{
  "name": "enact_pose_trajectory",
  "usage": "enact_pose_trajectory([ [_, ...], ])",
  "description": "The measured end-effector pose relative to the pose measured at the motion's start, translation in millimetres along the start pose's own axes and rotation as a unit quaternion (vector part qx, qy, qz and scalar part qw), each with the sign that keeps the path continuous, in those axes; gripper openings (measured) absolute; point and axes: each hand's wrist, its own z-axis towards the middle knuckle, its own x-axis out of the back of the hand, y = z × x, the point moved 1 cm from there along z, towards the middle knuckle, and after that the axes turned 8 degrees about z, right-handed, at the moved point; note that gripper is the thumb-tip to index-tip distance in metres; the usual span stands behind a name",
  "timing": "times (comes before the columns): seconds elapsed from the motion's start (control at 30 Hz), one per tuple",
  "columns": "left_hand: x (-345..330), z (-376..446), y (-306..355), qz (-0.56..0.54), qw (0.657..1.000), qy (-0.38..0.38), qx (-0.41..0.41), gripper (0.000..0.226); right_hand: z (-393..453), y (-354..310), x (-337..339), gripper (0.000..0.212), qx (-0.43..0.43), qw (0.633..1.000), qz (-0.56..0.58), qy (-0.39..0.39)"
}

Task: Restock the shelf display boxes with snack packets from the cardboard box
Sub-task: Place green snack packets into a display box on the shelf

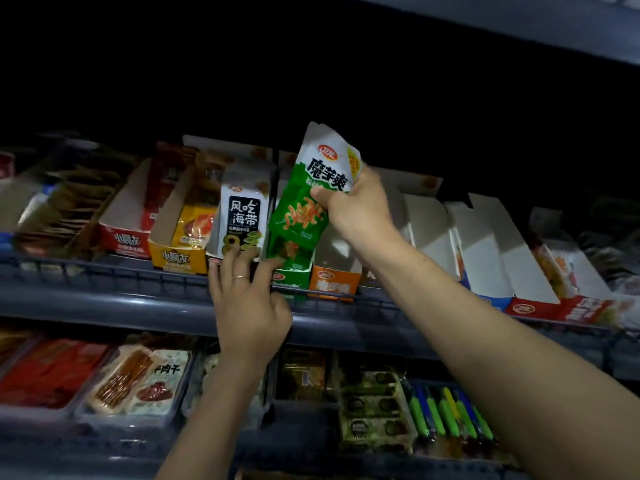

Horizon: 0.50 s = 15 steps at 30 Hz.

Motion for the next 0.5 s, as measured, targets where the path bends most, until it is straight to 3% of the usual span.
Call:
enact_pose_trajectory([
  [0.07,-2.1,0.0,0.8,-0.005,1.0,0.014,0.006,0.045,4.0,5.6,-13.6,0.048,-0.015,0.999,-0.036,-0.029],
  [0.17,-4.3,3.1,2.9,-0.007,0.999,0.026,0.018,0.043,1.4,18.6,-24.6,0.047,-0.052,0.992,-0.075,-0.09],
  [0.23,-5.1,3.6,4.0,-0.006,0.999,0.029,0.023,0.043,0.8,23.1,-26.4,0.044,-0.015,0.975,-0.186,-0.124],
  [0.4,-5.0,3.6,4.6,-0.003,0.999,0.028,0.024,0.042,6.8,12.8,-23.1,0.071,0.184,0.84,-0.48,-0.173],
  [0.5,-4.7,3.4,3.9,0.0,0.999,0.025,0.023,0.041,10.1,11.4,-28.1,0.081,0.217,0.739,-0.609,-0.191],
])
